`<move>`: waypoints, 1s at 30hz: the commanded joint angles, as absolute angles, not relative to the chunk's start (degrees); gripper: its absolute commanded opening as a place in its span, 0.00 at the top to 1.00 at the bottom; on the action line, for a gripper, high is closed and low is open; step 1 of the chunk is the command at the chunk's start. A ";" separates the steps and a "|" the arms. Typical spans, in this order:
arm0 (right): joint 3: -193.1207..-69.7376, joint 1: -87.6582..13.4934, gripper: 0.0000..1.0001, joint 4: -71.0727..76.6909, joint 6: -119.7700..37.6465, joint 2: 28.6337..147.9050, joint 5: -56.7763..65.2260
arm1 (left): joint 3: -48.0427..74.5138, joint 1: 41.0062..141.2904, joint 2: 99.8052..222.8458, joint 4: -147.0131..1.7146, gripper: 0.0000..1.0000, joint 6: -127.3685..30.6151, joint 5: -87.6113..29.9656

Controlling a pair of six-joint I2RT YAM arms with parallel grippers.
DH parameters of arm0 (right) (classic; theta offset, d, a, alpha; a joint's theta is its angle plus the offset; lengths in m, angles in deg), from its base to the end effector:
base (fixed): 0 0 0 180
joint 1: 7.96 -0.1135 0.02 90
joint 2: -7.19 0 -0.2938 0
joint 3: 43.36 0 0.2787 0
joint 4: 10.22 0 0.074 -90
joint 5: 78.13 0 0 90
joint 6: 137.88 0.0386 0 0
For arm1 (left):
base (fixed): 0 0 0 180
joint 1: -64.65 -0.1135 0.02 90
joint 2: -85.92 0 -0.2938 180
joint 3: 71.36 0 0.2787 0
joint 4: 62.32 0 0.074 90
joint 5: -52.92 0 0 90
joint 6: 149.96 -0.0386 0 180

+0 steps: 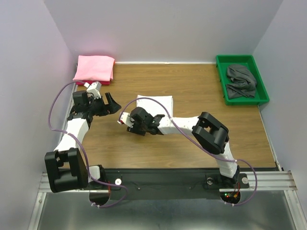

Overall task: Fold and stack the t-shirts
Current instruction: Neatly place the folded tshirt to the corner

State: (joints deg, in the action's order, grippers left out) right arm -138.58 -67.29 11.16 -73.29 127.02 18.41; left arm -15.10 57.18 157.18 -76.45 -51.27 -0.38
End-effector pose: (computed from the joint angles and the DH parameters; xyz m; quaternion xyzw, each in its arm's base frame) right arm 0.2576 0.4257 0.1715 -0.6080 0.6983 0.0585 0.3732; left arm 0.2871 0.0144 0.2685 0.0429 0.8327 -0.2765 0.4779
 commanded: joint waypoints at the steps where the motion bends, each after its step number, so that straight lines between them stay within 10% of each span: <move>1: -138.59 -67.46 0.51 9.07 -73.81 129.53 20.39 | -17.18 57.35 158.07 -72.74 0.04 -49.94 -0.70; 9: -138.32 -65.79 0.99 8.89 -73.10 129.71 20.57 | -19.12 57.35 162.99 -66.94 0.08 -46.25 0.18; 30: -147.20 -61.75 0.99 15.04 -67.92 123.20 12.13 | -30.01 61.83 167.65 -41.45 0.07 -24.63 0.27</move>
